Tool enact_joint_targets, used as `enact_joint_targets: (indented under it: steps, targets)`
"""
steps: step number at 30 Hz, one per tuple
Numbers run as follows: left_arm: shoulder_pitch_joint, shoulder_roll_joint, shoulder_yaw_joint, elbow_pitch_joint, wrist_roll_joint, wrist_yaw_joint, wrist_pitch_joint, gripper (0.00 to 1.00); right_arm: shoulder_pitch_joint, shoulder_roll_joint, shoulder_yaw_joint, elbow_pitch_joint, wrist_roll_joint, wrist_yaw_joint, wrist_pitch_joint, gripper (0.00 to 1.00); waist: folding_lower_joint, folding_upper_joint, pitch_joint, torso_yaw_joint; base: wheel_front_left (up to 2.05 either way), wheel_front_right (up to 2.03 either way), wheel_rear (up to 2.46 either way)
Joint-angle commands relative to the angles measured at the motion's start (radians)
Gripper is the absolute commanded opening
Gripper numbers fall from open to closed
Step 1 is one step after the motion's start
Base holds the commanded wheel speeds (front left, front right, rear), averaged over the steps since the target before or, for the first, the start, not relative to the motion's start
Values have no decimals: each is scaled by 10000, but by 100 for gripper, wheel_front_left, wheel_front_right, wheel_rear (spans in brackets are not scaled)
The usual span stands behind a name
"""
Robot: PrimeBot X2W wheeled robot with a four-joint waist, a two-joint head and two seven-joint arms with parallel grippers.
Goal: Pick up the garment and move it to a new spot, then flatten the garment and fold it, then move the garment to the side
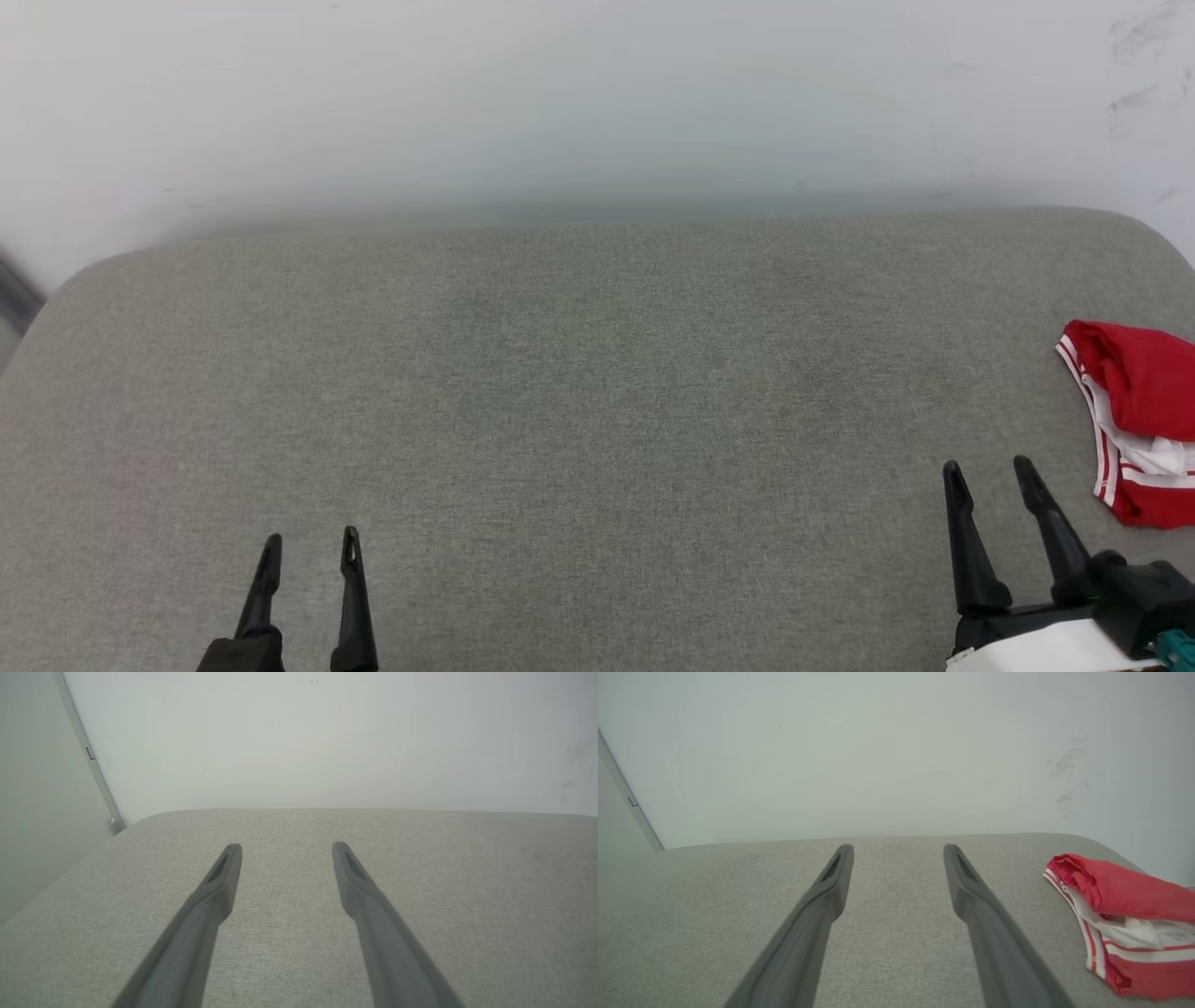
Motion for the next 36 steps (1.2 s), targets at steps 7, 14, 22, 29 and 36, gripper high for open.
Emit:
enact_joint_targets:
  steps: [7, 14, 22, 29, 36]
  targets:
    - [-51, 26, -50, 167, -883, -52, 117, 0, -2, -1, 29, 248, 833, 0, 157, 0, 1, 0, 0, -3, 0, 0, 0]
    - [-387, 138, -41, 476, -2431, -261, 395, 0, -216, -49, 2, 434, 2275, -1, 461, 0, 1, 0, -3, -6, 0, 0, 0]
    - [-739, 222, -42, 832, -4005, -498, 680, 0, -424, -77, -29, 615, 3748, -1, 774, 0, 1, 0, -7, -9, 0, 0, 0]
    - [-1007, 279, -29, 1089, -5256, -675, 914, 0, -583, -91, -64, 749, 4921, -1, 1033, 0, 1, 0, -10, -12, 0, 0, 0]
    - [-1245, 320, -3, 1307, -6398, -831, 1137, 0, -724, -96, -104, 875, 5994, -2, 1276, 0, 1, 0, -13, -16, 0, 0, 0]
